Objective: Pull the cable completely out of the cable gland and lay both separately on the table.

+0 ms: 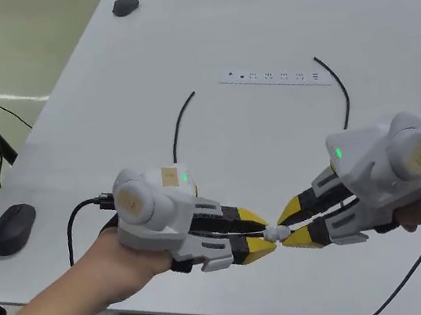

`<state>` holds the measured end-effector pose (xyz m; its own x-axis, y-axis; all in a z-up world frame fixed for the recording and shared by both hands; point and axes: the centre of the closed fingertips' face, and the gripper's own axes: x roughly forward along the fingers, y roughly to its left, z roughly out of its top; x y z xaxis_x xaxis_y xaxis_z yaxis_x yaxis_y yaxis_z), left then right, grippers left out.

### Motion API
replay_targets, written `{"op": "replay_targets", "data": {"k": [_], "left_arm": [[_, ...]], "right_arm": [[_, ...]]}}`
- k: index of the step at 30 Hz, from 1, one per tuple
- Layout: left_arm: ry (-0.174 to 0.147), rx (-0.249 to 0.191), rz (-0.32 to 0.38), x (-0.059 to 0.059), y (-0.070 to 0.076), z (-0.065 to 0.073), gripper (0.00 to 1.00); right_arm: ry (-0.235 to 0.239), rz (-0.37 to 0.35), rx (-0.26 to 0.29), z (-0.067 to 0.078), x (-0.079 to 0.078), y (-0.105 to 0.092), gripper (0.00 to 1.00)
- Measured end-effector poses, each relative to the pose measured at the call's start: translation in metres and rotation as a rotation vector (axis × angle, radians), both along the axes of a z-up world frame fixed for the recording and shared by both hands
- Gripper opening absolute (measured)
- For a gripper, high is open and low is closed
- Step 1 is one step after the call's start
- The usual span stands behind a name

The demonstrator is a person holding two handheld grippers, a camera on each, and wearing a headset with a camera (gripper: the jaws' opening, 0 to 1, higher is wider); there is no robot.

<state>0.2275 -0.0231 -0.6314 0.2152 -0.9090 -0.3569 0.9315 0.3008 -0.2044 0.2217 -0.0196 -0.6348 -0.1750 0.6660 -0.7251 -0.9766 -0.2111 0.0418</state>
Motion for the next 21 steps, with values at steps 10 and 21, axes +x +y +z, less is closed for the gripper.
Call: {"op": "replay_targets", "data": {"k": [10,21], "left_arm": [[-0.056,-0.016,0.009,0.0047,0.0025,0.0027,0.15],[-0.005,-0.016,0.014,0.0059,0.0021,0.0069,0.15]], "right_arm": [[0.018,-0.015,0.078,0.0031,0.0038,-0.0007,0.07],[0.066,-0.095,0.148,0.0086,0.0059,0.0001,0.09]]}}
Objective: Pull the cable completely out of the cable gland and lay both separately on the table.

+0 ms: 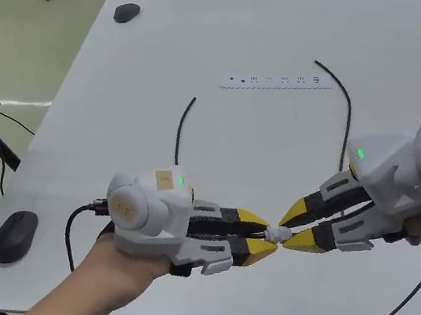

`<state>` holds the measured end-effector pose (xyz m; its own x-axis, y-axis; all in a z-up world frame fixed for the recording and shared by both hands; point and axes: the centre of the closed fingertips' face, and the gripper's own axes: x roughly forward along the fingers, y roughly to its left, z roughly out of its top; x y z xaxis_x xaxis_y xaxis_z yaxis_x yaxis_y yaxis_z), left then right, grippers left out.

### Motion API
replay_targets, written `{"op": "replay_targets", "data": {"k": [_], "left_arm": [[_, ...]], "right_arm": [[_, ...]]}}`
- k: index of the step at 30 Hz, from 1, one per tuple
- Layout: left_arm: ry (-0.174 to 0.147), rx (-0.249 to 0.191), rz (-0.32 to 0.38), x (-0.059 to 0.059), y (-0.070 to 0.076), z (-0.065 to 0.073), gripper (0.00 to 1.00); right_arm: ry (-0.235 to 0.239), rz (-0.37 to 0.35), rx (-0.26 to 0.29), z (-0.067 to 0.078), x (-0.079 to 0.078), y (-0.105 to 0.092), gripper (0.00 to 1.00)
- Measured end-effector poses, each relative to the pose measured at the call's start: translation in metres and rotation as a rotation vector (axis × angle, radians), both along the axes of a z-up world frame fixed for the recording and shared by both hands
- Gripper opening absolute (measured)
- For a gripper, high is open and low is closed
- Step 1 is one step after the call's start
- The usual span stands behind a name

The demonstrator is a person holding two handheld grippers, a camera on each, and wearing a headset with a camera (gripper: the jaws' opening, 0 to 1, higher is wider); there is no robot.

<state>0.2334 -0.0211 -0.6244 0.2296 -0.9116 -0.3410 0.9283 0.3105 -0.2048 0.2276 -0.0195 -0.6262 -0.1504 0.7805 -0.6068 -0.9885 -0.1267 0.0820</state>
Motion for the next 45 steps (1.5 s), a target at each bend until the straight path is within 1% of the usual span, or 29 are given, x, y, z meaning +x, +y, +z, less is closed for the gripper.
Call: {"op": "replay_targets", "data": {"k": [1,2,3,6,7,9,10,11,12,13,14,15,17,20,22,23,24,26,31,33,34,35,37,38,39,40,41,42,45], "left_arm": [[0.002,0.003,-0.003,-0.001,-0.001,0.0,0.15],[0.0,0.007,-0.006,-0.001,-0.001,0.0,0.15],[-0.011,0.015,-0.015,-0.002,-0.001,0.0,0.15],[-0.009,0.015,-0.021,-0.004,-0.002,0.0,0.15],[-0.014,0.014,-0.022,-0.003,-0.002,0.0,0.15],[-0.019,0.021,-0.023,-0.003,-0.001,0.0,0.15],[-0.02,0.022,-0.024,-0.003,-0.001,0.0,0.15],[-0.029,0.028,-0.029,-0.003,-0.001,0.0,0.15],[-0.033,0.031,-0.033,-0.004,-0.001,0.0,0.15],[-0.034,0.034,-0.034,-0.004,-0.001,0.0,0.15],[-0.036,0.036,-0.034,-0.004,-0.001,0.0,0.15],[-0.04,0.038,-0.035,-0.004,-0.001,0.0,0.15],[-0.052,0.05,-0.038,-0.004,-0.001,0.001,0.15],[-0.071,0.064,-0.046,-0.005,-0.001,0.002,0.15],[-0.076,0.076,-0.052,-0.007,-0.002,0.002,0.15],[-0.078,0.08,-0.053,-0.007,-0.003,0.002,0.15],[-0.078,0.08,-0.054,-0.008,-0.003,0.003,0.15],[-0.077,0.081,-0.056,-0.008,-0.005,0.003,0.15],[-0.077,0.084,-0.064,-0.009,-0.008,0.003,0.15],[-0.059,0.084,-0.057,-0.008,-0.008,0.002,0.15],[-0.071,0.084,-0.061,-0.008,-0.008,0.002,0.15],[-0.069,0.084,-0.061,-0.008,-0.008,0.002,0.15],[-0.068,0.085,-0.063,-0.008,-0.009,0.002,0.14],[-0.064,0.085,-0.064,-0.008,-0.009,0.002,0.14],[-0.058,0.085,-0.066,-0.009,-0.01,0.001,0.14],[-0.055,0.086,-0.068,-0.009,-0.01,0.0,0.14],[-0.054,0.087,-0.069,-0.009,-0.01,-0.001,0.14],[-0.043,0.08,-0.062,-0.008,-0.01,-0.002,0.14],[-0.033,0.077,-0.049,-0.005,-0.008,-0.003,0.14]], "right_arm": [[0.024,-0.017,0.011,0.002,0.0,0.0,0.09],[0.03,-0.021,0.017,0.003,0.001,-0.001,0.1],[0.065,-0.036,0.04,0.006,0.0,0.0,0.1],[0.17,-0.081,0.065,0.009,0.002,-0.004,0.12],[0.21,-0.094,0.059,0.007,0.003,-0.007,0.13],[0.316,-0.124,0.055,0.006,0.001,-0.01,0.16],[0.334,-0.129,0.057,0.006,0.001,-0.01,0.18],[0.377,-0.132,0.084,0.008,0.002,-0.009,0.19],[0.426,-0.144,0.099,0.008,0.004,-0.009,0.18],[0.457,-0.149,0.114,0.009,0.004,-0.008,0.18],[0.53,-0.153,0.131,0.012,0.001,-0.007,0.18],[0.565,-0.161,0.139,0.012,0.001,-0.007,0.18],[0.615,-0.189,0.154,0.009,0.004,-0.005,0.16],[0.701,-0.188,0.172,0.008,0.001,-0.003,0.13],[0.71,-0.186,0.176,0.006,0.001,-0.001,0.13],[0.724,-0.182,0.175,0.006,-0.001,-0.001,0.12],[0.749,-0.167,0.161,0.005,-0.004,-0.001,0.12],[0.751,-0.159,0.159,0.004,-0.006,-0.001,0.11],[0.792,-0.148,0.187,0.008,-0.007,0.002,0.09],[0.799,-0.15,0.182,0.007,-0.007,0.001,0.09],[0.802,-0.15,0.181,0.007,-0.007,0.001,0.09],[0.799,-0.147,0.181,0.007,-0.007,0.001,0.09],[0.788,-0.141,0.174,0.007,-0.008,0.001,0.09],[0.764,-0.127,0.164,0.006,-0.009,0.0,0.09],[0.751,-0.119,0.159,0.005,-0.01,-0.001,0.09],[0.718,-0.107,0.154,0.005,-0.01,-0.001,0.09],[0.707,-0.106,0.144,0.004,-0.01,-0.001,0.09],[0.671,-0.102,0.135,0.003,-0.009,-0.001,0.09],[0.573,-0.102,0.127,0.002,-0.005,0.001,0.08]]}}
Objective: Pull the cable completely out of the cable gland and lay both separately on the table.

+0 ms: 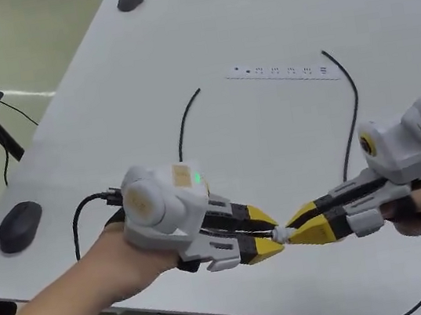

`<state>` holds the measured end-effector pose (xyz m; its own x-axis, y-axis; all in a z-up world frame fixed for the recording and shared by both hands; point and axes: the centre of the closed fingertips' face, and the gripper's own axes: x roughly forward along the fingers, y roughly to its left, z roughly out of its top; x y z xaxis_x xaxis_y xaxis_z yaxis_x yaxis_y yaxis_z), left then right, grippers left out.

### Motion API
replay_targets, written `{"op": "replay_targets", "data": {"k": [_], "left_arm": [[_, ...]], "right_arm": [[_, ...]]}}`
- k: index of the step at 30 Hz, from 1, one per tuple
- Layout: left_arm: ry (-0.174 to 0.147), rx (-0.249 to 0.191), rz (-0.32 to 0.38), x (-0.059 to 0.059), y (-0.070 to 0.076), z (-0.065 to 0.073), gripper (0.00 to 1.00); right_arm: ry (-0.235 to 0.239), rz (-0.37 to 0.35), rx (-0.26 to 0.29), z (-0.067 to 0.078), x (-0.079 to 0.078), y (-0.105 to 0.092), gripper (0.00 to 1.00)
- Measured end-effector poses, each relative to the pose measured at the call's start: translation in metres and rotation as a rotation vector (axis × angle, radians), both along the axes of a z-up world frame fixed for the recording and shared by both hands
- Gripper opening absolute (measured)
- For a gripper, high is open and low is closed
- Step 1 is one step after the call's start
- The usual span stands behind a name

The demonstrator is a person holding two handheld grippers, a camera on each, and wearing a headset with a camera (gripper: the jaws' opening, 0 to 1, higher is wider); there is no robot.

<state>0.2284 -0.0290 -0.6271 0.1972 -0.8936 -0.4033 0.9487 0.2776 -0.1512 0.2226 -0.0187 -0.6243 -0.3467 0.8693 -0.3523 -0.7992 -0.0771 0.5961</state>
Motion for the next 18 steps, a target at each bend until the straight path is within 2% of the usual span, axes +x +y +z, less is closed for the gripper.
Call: {"op": "replay_targets", "data": {"k": [1,2,5,6,7,10,12,14,15,16,17,18], "left_arm": [[0.0,-0.001,0.003,0.001,0.001,0.0,0.14],[0.004,-0.004,0.005,0.001,0.002,0.0,0.14],[0.021,-0.012,0.012,0.001,0.002,0.0,0.14],[0.024,-0.013,0.013,0.001,0.001,0.0,0.14],[0.044,-0.017,0.018,0.002,0.002,-0.002,0.14],[0.076,-0.017,0.026,0.002,0.003,-0.006,0.14],[0.1,-0.02,0.039,0.002,0.003,-0.007,0.14],[0.15,-0.041,0.053,0.001,0.004,-0.009,0.14],[0.157,-0.047,0.059,0.002,0.004,-0.01,0.15],[0.177,-0.053,0.064,0.002,0.005,-0.01,0.15],[0.188,-0.056,0.066,0.002,0.005,-0.01,0.15],[0.199,-0.059,0.065,0.001,0.004,-0.01,0.15]], "right_arm": [[-0.033,0.007,-0.005,0.001,0.0,0.0,0.08],[-0.108,0.022,0.004,0.002,0.0,0.001,0.08],[-0.217,0.047,-0.017,0.002,-0.002,0.0,0.07],[-0.271,0.063,-0.027,0.001,-0.002,0.0,0.07],[-0.307,0.072,-0.035,0.0,-0.002,-0.001,0.07],[-0.448,0.099,-0.059,-0.005,-0.003,-0.002,0.07],[-0.509,0.089,-0.081,-0.007,-0.003,-0.001,0.07],[-0.601,0.097,-0.088,-0.009,0.0,-0.003,0.07],[-0.657,0.09,-0.097,-0.01,0.001,-0.003,0.07],[-0.673,0.09,-0.1,-0.01,0.0,-0.003,0.07],[-0.73,0.093,-0.103,-0.01,-0.001,-0.003,0.07],[-0.763,0.099,-0.104,-0.01,-0.003,-0.003,0.07]]}}
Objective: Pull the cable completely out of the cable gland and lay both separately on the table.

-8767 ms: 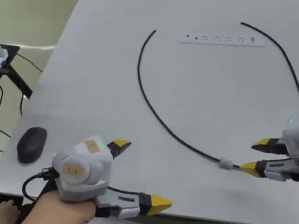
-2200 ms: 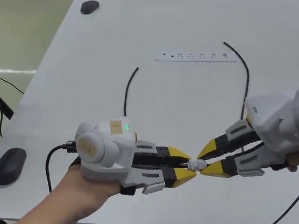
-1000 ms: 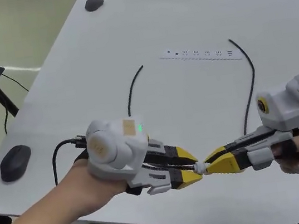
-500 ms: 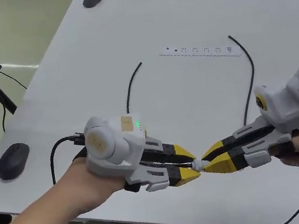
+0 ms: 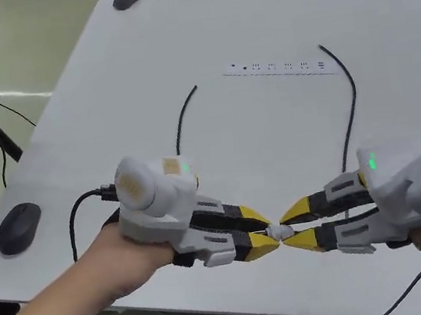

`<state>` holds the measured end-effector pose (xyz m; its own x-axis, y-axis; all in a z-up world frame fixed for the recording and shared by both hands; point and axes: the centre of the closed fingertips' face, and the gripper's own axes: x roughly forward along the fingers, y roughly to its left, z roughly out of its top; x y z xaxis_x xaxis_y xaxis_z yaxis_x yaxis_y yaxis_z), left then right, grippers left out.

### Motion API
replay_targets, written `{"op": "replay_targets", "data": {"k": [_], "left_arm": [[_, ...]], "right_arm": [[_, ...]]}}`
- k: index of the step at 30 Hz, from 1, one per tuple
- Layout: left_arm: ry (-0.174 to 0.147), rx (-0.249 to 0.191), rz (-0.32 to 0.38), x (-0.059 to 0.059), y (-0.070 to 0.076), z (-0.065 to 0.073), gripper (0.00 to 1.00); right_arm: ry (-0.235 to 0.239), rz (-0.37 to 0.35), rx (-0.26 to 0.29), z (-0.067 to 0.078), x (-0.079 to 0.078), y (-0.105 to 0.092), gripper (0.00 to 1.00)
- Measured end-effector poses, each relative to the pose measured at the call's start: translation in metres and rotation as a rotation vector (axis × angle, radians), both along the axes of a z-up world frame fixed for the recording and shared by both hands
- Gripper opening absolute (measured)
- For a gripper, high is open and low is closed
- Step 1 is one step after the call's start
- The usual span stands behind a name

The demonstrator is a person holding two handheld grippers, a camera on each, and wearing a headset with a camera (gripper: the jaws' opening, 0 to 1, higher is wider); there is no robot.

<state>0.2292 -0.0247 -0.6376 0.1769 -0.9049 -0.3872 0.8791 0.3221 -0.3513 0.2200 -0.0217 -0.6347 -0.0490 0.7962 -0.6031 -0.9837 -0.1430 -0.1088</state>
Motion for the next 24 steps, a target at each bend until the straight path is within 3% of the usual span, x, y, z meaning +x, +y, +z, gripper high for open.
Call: {"op": "replay_targets", "data": {"k": [3,8,10,13,17,21,23,24], "left_arm": [[0.011,-0.007,0.01,0.0001,-0.0001,0.0005,0.15],[0.038,-0.025,0.032,0.0029,0.0007,0.003,0.15],[0.044,-0.034,0.039,0.0036,0.0019,0.0052,0.15],[0.056,-0.037,0.044,0.0033,0.0019,0.0049,0.15],[0.061,-0.03,0.042,0.0001,0.0005,0.0032,0.15],[0.053,-0.032,0.044,-0.0006,-0.0002,0.0038,0.15],[0.055,-0.028,0.04,-0.0016,-0.0007,0.0039,0.15],[0.055,-0.029,0.042,-0.0014,-0.0008,0.0042,0.15]], "right_arm": [[-0.121,-0.014,-0.001,-0.0008,0.0008,-0.0004,0.07],[-0.278,-0.057,-0.037,0.0014,0.0027,0.0005,0.07],[-0.365,-0.053,-0.037,0.0029,0.0034,0.002,0.07],[-0.451,-0.043,-0.055,0.0017,0.0026,0.0019,0.07],[-0.465,-0.041,-0.061,-0.0005,0.0001,0.0021,0.08],[-0.437,-0.065,-0.047,0.0009,0.0007,0.0004,0.08],[-0.4,-0.082,-0.045,0.0009,0.0003,0.0004,0.08],[-0.409,-0.081,-0.045,0.0012,0.0007,0.0003,0.08]]}}
